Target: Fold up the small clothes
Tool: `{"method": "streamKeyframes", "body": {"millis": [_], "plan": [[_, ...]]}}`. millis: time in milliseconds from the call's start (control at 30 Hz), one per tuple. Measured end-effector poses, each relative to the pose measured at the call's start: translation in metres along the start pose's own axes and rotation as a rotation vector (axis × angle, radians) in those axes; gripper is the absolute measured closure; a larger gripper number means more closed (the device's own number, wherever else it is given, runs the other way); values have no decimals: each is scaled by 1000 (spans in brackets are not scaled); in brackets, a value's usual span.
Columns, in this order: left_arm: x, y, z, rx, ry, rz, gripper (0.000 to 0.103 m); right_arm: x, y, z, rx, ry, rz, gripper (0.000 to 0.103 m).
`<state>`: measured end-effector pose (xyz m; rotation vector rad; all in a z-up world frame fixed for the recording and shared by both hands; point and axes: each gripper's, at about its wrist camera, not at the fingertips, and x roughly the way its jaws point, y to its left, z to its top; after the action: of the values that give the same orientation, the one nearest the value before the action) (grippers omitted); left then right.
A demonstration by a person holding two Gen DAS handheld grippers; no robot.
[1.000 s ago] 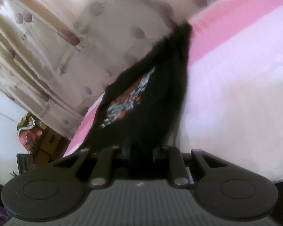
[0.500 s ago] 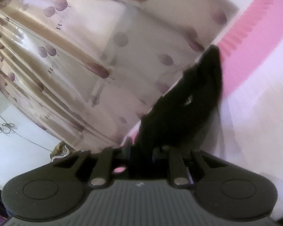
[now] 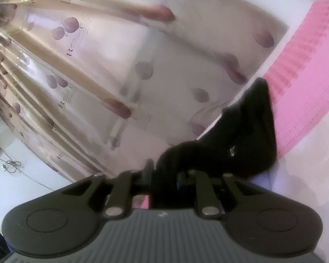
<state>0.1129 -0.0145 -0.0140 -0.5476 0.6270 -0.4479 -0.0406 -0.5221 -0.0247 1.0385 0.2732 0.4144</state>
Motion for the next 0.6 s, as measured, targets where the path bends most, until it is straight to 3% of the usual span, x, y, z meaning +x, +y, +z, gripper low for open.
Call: {"method": "streamKeyframes", "body": {"millis": [600], "plan": [[69, 4, 53, 7, -88, 67, 95, 86, -44, 62, 44, -14, -101, 84]]}}
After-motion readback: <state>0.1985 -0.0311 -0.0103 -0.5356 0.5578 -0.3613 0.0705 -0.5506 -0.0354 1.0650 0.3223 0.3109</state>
